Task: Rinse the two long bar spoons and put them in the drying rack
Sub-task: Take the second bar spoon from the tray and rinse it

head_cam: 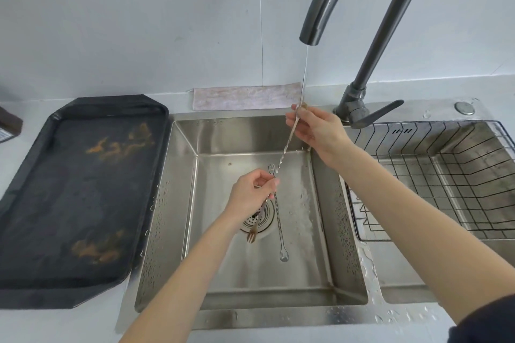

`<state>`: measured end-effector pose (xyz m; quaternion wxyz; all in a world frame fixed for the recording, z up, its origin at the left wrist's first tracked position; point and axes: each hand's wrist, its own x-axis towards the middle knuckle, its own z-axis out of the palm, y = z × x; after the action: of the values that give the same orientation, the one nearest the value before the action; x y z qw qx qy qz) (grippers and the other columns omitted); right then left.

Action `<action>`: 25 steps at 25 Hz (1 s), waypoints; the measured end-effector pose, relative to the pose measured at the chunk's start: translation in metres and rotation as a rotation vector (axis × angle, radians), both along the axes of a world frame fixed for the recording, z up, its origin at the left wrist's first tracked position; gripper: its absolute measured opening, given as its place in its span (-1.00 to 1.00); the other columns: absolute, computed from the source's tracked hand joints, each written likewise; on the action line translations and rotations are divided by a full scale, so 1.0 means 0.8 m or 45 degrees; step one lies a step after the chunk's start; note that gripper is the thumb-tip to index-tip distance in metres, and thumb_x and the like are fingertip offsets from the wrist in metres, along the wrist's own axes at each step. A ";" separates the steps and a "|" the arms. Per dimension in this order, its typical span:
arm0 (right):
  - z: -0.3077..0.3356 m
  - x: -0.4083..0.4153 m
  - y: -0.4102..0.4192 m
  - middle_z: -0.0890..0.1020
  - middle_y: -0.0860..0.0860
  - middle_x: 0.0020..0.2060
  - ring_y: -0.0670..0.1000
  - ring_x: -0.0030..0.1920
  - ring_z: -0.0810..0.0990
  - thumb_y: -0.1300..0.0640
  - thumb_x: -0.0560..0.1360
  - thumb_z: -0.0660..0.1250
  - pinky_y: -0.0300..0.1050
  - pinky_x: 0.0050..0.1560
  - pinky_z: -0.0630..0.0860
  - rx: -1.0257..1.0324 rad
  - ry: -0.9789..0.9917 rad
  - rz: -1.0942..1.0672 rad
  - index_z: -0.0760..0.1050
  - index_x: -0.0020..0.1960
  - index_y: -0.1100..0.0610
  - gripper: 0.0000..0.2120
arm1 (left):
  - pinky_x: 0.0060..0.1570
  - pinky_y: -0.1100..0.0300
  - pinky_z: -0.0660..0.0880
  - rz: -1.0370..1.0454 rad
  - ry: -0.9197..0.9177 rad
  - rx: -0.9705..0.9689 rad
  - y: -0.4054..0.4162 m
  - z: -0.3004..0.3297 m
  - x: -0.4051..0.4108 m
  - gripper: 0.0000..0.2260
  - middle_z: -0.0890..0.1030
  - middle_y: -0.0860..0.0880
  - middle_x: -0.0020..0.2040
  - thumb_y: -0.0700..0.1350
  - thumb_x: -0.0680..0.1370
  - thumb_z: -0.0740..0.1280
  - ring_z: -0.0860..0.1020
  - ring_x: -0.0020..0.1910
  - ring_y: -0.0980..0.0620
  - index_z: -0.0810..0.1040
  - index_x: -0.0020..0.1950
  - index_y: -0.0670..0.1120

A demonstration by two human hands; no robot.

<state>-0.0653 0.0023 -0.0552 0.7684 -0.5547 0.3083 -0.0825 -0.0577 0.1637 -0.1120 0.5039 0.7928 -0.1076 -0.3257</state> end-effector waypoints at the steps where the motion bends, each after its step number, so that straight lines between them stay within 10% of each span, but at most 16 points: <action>1: 0.003 0.002 -0.003 0.63 -0.03 -0.18 -0.19 -0.27 0.64 0.20 0.57 0.19 -0.39 -0.27 0.54 0.014 -0.016 -0.015 0.52 -0.09 0.08 -0.84 | -0.10 0.15 0.45 0.000 0.005 0.006 0.002 -0.002 -0.001 -0.83 0.56 0.03 -0.32 -0.12 0.51 0.32 0.53 -0.30 0.05 0.48 -0.27 0.04; 13: 0.015 0.003 -0.002 0.63 0.00 -0.12 -0.19 -0.26 0.64 0.26 0.59 0.12 -0.36 -0.12 0.58 0.058 -0.114 0.017 0.42 0.26 0.26 -0.73 | -0.32 0.41 0.48 -0.026 0.011 -0.082 -0.011 -0.002 0.000 -0.82 0.57 0.05 -0.31 -0.16 0.53 0.31 0.54 -0.37 0.12 0.48 -0.26 0.02; 25: 0.033 -0.004 -0.005 0.62 -0.06 -0.14 -0.21 -0.23 0.64 0.22 0.54 0.25 -0.34 -0.07 0.52 -0.102 -0.085 0.150 0.51 0.05 0.08 -0.87 | -0.30 0.35 0.43 0.019 0.064 -0.110 -0.022 -0.005 0.001 -0.90 0.58 0.03 -0.32 -0.17 0.53 0.30 0.54 -0.38 0.19 0.54 -0.18 -0.08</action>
<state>-0.0687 -0.0021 -0.0288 0.7590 -0.5991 0.2457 -0.0679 -0.0571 0.1463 -0.1160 0.5428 0.7625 -0.1029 -0.3367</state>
